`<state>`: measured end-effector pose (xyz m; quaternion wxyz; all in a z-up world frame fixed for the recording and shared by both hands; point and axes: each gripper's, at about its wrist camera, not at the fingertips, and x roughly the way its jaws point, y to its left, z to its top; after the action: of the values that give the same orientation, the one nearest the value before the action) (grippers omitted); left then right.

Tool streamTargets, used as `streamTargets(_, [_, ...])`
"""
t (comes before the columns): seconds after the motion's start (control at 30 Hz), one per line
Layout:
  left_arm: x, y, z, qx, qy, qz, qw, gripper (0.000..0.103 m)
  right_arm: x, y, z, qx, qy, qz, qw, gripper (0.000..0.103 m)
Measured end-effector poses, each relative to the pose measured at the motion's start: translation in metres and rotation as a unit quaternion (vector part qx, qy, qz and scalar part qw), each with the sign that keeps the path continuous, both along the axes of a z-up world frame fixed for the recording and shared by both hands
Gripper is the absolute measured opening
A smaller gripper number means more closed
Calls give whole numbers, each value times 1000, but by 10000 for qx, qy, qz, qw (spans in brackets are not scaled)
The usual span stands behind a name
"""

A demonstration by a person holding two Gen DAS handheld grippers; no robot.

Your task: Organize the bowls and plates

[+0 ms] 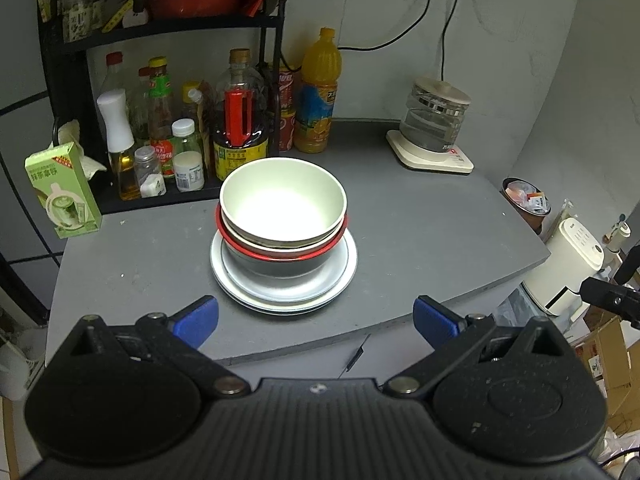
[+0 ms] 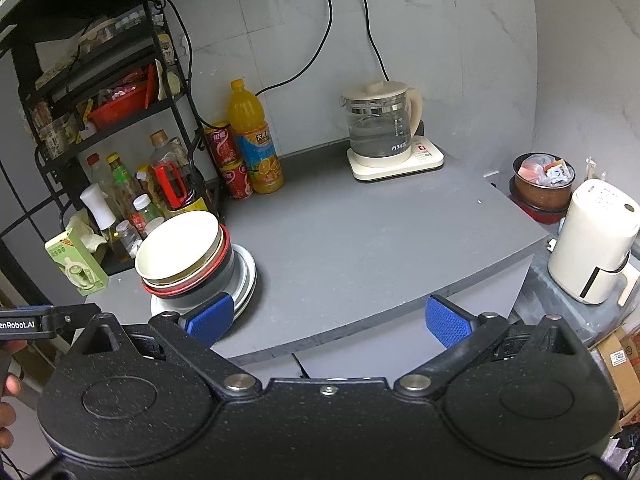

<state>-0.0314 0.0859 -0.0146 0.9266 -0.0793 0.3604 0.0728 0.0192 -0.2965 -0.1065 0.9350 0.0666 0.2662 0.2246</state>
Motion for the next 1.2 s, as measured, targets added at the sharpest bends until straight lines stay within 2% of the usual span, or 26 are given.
streamTargets(1.2, [-14,-13,8,110,-74,79,9999,102,-8,1,7,-126,-153,170,9997,103])
